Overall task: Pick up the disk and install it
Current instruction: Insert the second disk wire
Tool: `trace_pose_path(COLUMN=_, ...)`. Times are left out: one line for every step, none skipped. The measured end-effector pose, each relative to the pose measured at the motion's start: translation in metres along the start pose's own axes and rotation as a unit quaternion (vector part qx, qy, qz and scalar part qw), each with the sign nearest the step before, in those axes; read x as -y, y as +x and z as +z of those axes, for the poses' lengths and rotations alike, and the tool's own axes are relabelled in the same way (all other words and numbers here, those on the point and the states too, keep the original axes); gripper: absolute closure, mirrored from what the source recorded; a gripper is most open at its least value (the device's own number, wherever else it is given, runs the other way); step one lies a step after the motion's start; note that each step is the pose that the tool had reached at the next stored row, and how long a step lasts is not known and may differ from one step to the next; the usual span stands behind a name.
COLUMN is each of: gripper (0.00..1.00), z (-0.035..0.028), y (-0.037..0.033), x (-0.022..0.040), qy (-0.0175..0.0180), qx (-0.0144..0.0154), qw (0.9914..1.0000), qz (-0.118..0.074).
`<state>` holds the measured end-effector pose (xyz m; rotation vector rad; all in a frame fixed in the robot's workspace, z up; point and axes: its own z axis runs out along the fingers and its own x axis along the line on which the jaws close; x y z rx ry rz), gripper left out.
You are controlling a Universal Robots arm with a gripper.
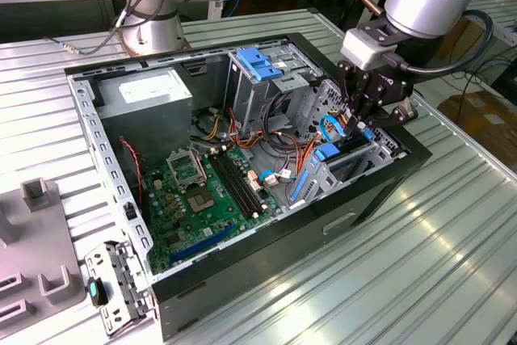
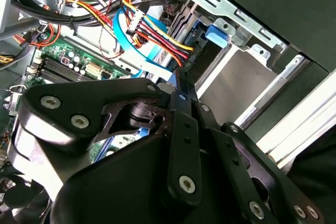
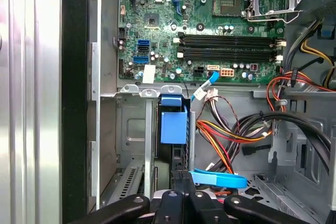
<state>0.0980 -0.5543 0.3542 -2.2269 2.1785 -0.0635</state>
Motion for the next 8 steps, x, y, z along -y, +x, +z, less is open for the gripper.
trace_pose_path(gripper=0.89, z=0.0, y=0.0, x=0.0, qy=0.0, qx=0.0, qw=1.0, qz=0.0)
trace_pose_path(gripper=0.89, z=-0.0001, y=0.0, x=0.0, qy=0.0, qx=0.0001, qw=1.0, qz=0.0)
trace_pose_path(gripper=0.89, z=-0.0002, y=0.0, x=0.0, qy=0.0, qx=0.0001, qw=1.0, qz=0.0)
trace_pose_path(gripper=0.89, z=-0.0003, y=0.0, x=0.0, qy=0.0, qx=0.0001, qw=1.0, qz=0.0)
trace_pose_path(gripper=0.89, z=-0.0006, y=0.0, x=0.0, qy=0.0, qx=0.0, qw=1.0, qz=0.0)
trace_pose_path(gripper=0.89, z=-0.0006, y=0.0, x=0.0, qy=0.0, qx=0.0001, qw=1.0, qz=0.0)
trace_pose_path(gripper=0.89, z=-0.0006, y=0.0, x=0.0, qy=0.0, qx=0.0001, qw=1.0, qz=0.0)
trace_pose_path(gripper=0.89, z=-0.0007, y=0.0, x=0.0, qy=0.0, qx=0.0, qw=1.0, qz=0.0)
